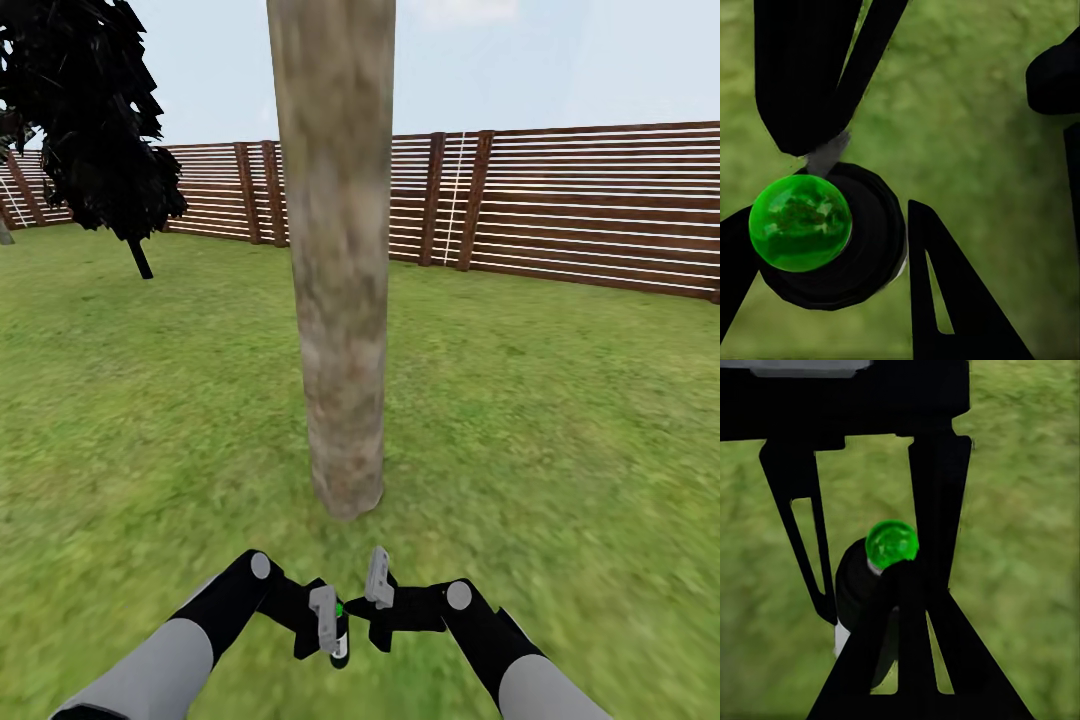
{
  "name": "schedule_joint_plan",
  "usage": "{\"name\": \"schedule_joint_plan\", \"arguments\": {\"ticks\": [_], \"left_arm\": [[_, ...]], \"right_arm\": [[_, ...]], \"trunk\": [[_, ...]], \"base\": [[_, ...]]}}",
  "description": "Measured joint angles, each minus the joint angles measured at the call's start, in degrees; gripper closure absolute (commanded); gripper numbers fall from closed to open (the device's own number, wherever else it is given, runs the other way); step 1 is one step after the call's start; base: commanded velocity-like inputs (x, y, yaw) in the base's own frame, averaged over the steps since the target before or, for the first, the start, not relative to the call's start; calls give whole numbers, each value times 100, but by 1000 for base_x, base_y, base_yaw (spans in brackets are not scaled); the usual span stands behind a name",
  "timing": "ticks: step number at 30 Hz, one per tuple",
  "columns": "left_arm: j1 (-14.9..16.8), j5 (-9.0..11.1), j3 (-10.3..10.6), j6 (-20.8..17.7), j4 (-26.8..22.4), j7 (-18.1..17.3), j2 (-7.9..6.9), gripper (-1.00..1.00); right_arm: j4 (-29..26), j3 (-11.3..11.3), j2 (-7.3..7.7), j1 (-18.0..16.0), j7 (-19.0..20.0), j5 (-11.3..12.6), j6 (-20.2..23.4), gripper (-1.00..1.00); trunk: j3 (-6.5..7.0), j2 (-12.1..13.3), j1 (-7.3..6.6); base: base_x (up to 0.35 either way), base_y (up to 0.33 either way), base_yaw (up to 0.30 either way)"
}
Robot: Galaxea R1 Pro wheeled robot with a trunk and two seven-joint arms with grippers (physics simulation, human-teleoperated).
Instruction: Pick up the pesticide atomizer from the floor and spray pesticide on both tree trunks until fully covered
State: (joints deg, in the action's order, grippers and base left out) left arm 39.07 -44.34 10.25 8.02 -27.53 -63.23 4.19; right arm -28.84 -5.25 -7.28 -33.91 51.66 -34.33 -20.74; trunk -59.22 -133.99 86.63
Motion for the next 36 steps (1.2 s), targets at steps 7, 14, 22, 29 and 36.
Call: {"name": "schedule_joint_plan", "arguments": {"ticks": [7, 14, 22, 29, 36], "left_arm": [[-6, -108, 2, -21, 79, 6, -421, 100], [-24, -126, -1, -43, 81, 4, -1416, 100], [-77, 16, -749, -140, 115, 1112, -1901, 100], [-97, 752, -1918, 6, 1801, 4722, -1539, 100], [-34, 1984, -1983, -1169, 1885, 6055, -718, 100]], "right_arm": [[7, -4, 4, 0, 0, 0, 0, 100], [32, -9, 108, 0, 0, -6, 0, -100], [60, 24, 519, 12, -647, 30, -7, -100], [2082, 95, 1066, 37, -4270, -19, -96, -100], [2505, 635, 1008, 503, -6513, 2297, -995, -100]], "trunk": [[0, 0, 0], [0, 0, 0], [1, 0, 0], [-1, 0, 0], [-1, 0, 0]], "base": [[0, 0, 0], [0, 0, 0], [0, 0, 0], [0, 0, 0], [0, 0, 0]]}}
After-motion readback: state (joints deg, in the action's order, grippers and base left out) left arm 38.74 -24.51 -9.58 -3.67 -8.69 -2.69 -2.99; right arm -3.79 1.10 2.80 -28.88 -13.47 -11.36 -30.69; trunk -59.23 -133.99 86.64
